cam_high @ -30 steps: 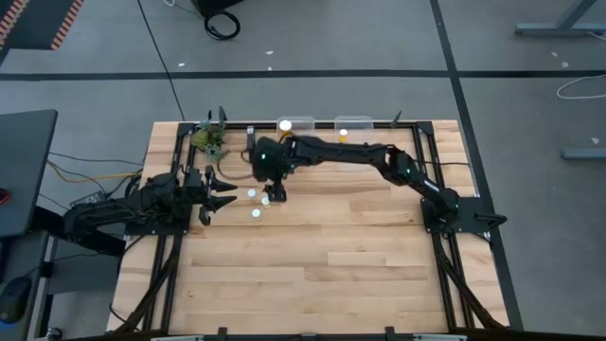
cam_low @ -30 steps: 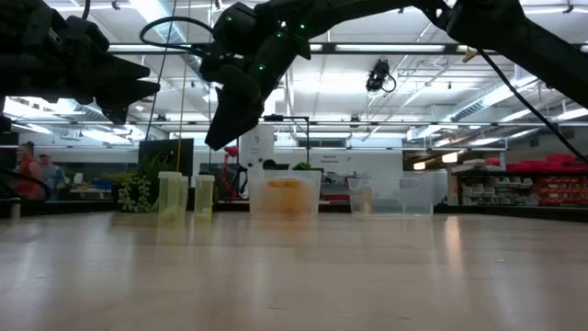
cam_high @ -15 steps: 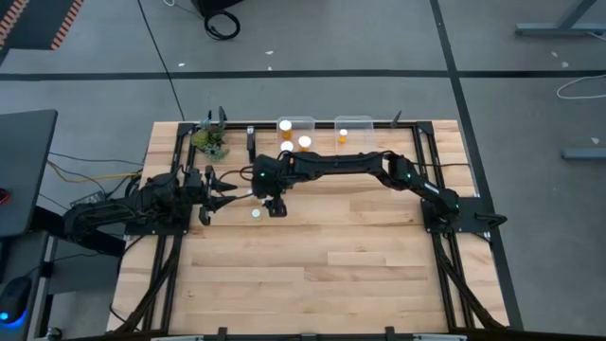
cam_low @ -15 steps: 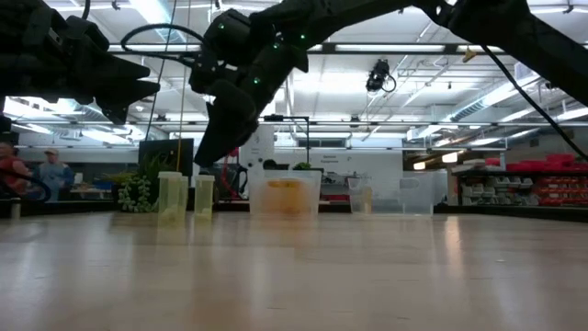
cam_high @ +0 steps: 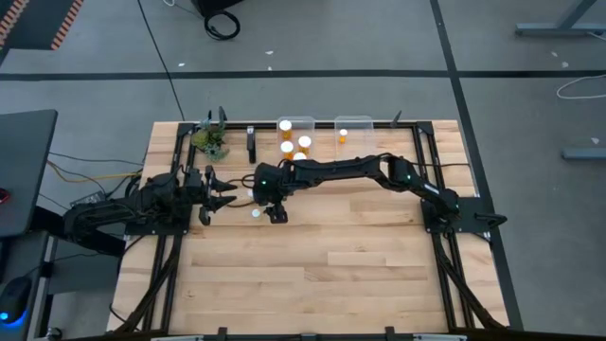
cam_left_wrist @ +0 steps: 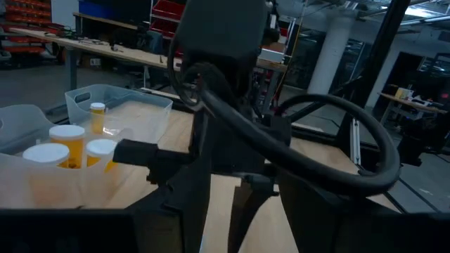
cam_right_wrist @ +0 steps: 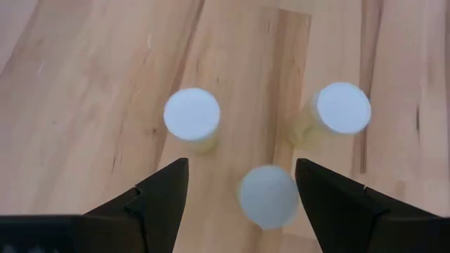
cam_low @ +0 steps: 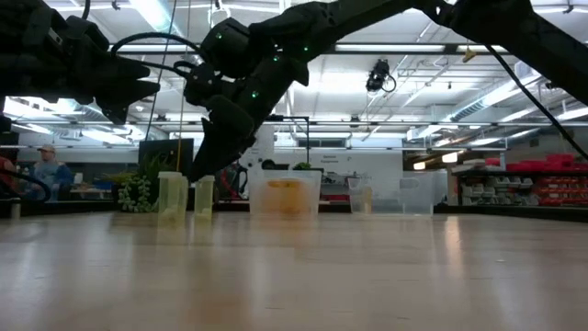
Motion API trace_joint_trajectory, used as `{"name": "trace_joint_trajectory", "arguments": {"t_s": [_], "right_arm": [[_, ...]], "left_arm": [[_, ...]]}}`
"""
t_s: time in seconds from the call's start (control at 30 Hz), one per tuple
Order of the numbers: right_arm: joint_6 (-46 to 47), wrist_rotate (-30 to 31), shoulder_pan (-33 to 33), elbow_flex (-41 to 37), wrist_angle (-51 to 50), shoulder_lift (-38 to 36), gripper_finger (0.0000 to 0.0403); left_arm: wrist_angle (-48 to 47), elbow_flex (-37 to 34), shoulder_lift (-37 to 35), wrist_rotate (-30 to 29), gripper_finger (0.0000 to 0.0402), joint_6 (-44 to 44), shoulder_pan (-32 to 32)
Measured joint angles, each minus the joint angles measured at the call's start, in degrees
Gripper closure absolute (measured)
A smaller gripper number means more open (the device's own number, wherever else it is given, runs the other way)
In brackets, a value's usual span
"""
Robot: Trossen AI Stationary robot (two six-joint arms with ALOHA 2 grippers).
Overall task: Pick and place medicine bottles into bin by pill shape (circle, oval)
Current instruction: Put the small yellow pill bottle into the right transparent bin
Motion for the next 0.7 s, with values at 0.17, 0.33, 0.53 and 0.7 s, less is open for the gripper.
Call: {"name": "trace_joint_trajectory", "arguments": {"t_s": [0.17, 0.33, 0.53, 0.7], "right_arm": [[0.3, 0.4, 0.1, -2.5, 3.1, 0.0, 0.0134], [0.3, 1.3, 0.1, -3.4, 3.5, 0.0, 0.0144], [0.4, 1.7, 0.1, -3.4, 4.0, 0.0, 0.0159], [0.6, 1.7, 0.1, -3.4, 4.0, 0.0, 0.0162]], "left_arm": [[0.0, 0.0, 0.0, 0.0, 0.0230, 0.0, 0.0], [0.0, 0.0, 0.0, 0.0, 0.0230, 0.0, 0.0], [0.0, 0.0, 0.0, 0.0, 0.0230, 0.0, 0.0], [0.0, 0.0, 0.0, 0.0, 0.0230, 0.0, 0.0]]}}
